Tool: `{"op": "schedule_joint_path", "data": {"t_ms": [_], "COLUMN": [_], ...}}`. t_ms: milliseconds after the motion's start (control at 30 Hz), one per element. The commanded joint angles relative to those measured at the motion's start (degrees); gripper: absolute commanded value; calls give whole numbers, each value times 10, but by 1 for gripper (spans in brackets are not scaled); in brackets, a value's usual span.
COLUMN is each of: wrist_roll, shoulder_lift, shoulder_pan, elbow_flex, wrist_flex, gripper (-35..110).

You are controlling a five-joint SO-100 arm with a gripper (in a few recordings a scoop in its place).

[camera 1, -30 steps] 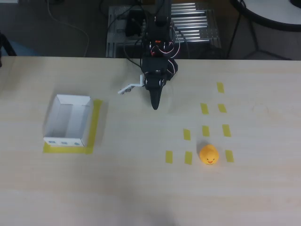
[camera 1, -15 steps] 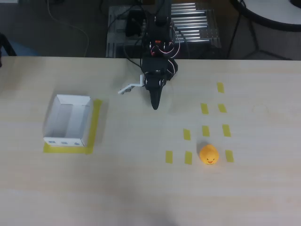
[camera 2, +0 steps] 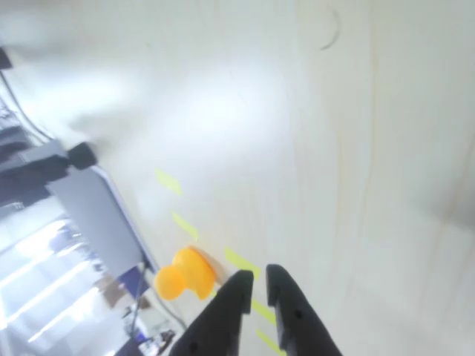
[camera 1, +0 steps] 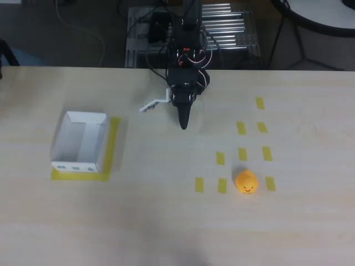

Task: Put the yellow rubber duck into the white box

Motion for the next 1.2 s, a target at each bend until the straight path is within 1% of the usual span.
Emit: {"op": "schedule_joint_path", "data": {"t_ms": [0, 67, 100, 167, 267, 367, 533, 633, 667, 767, 833, 1000, 1167], "wrist_roll": [-18, -30, -60, -122, -165, -178, -294, -359, -368, -393, -413, -417, -405], "shoulder_lift": [-137, -224, -266, -342, -449, -551, -708, -784, -803, -854, -896, -1025, -1125], "shoulder_pan": [4, 13, 16, 15, -2, -18, -52, -86, -96, -128, -153, -203, -230], "elbow_flex": [-182, -279, -330, -435, -577, -709, -897, -973, -993, -1053, -1087, -1193, -1244], "wrist_flex": [-38, -42, -39, -11, 42, 99, 194, 243, 258, 288, 313, 367, 368], "gripper": [0, 0, 0, 0, 1, 7, 20, 29, 34, 43, 46, 52, 55]}}
